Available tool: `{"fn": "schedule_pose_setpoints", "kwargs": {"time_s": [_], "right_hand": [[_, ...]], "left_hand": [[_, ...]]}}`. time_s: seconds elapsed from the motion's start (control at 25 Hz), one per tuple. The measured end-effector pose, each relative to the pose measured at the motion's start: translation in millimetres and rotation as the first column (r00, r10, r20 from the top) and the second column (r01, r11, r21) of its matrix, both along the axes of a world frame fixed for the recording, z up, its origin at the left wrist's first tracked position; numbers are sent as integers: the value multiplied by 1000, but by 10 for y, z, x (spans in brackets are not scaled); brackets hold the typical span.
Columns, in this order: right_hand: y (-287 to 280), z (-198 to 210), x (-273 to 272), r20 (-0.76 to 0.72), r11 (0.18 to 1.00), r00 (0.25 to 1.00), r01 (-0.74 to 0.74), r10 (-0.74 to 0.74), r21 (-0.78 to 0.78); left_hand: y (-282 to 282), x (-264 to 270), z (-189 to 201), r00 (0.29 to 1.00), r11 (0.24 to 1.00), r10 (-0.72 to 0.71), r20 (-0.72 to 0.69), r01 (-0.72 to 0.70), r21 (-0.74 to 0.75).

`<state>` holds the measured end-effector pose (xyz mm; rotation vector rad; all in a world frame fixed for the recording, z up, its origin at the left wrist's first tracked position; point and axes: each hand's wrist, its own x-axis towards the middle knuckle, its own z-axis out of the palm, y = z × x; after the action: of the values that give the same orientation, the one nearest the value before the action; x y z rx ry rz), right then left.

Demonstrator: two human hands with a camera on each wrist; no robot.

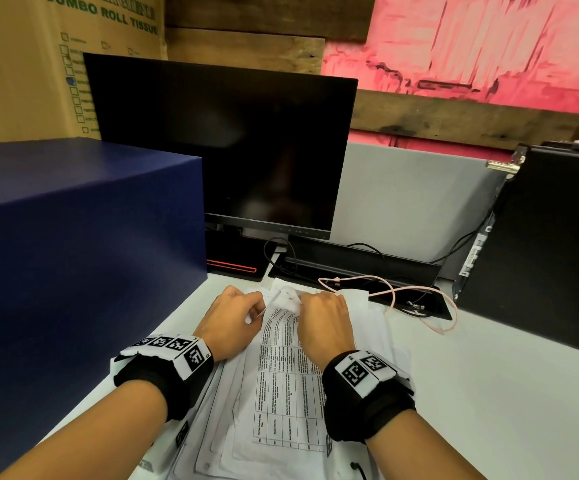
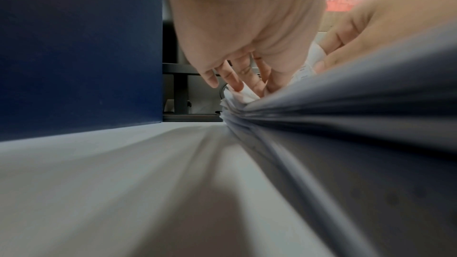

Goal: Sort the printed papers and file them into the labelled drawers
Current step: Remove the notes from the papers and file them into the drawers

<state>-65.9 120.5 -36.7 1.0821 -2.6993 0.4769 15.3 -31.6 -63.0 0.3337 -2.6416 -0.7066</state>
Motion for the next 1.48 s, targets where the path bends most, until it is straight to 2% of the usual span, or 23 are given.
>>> {"fn": "schedule_pose_setpoints", "kwargs": {"time_s": [0.12,0.28,0.48,0.64,0.84,0.96,1.16,1.28,1.4,1.48], "right_hand": [[7,8,19,36,1000,999,23,-24,15],[27,25,15,6,991,1000,-18,19,-133],[0,7,25,-27,984,998,-55,51,-167],[24,37,44,-27,991,999,-29,26,-131],[47,89,50,82,998,996,-33,28,54],[58,69,40,70,1000,997,-13,14,-19],[72,62,57,23,991,995,97,-95,-94],[69,58,51,-9,991,998,62,-63,-116],[80,61,25,-24,997,999,45,-47,-68],[70,54,17,-31,997,999,42,-44,-70]], "left_hand": [[15,13,12,1000,1000,0,-8,0,19],[46,31,53,1000,999,13,-16,-12,53],[75,49,108,998,999,34,-51,-32,37],[41,40,74,999,997,-12,-32,14,70],[20,5,25,997,987,-68,37,62,151],[23,-4,34,998,977,-48,37,40,208],[37,0,59,999,991,-13,48,7,132],[26,-1,50,999,993,-25,38,20,115],[32,2,62,999,993,-30,27,27,118],[43,6,60,999,985,-24,23,19,171]]}}
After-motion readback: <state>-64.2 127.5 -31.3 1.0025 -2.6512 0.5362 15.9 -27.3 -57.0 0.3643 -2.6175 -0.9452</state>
